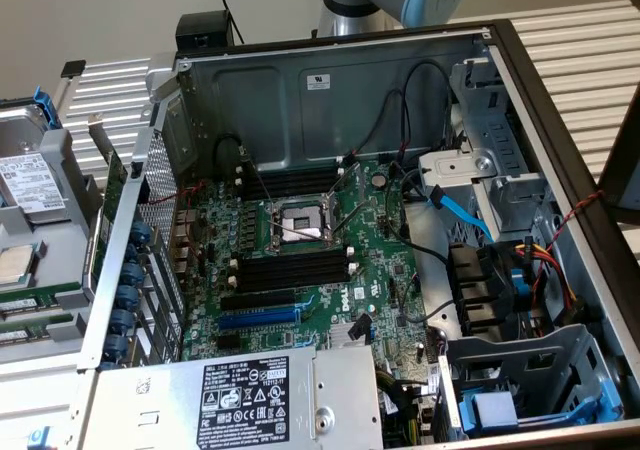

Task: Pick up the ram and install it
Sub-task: 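Pick up the ram and move it above insertion slot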

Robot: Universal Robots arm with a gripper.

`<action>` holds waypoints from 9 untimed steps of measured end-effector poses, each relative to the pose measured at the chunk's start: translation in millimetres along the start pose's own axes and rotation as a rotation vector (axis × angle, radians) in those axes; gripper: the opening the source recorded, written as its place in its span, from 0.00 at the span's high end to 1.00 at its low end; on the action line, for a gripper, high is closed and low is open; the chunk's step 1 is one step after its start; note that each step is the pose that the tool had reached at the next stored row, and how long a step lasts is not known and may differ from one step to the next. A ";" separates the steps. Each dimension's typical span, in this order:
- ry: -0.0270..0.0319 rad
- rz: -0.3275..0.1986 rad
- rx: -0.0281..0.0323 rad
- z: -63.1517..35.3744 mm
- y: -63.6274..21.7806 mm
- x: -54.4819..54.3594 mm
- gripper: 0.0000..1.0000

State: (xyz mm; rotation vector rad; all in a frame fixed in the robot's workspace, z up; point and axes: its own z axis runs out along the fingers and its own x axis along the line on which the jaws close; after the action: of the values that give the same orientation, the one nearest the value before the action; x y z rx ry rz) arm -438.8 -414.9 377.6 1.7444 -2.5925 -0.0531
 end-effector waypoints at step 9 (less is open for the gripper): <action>0.0059 -0.153 -0.0010 0.8 0.0 0.0 0.89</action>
State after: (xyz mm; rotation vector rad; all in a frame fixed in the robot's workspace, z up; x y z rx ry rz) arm -438.8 -414.9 376.8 1.9362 -2.4491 -0.0510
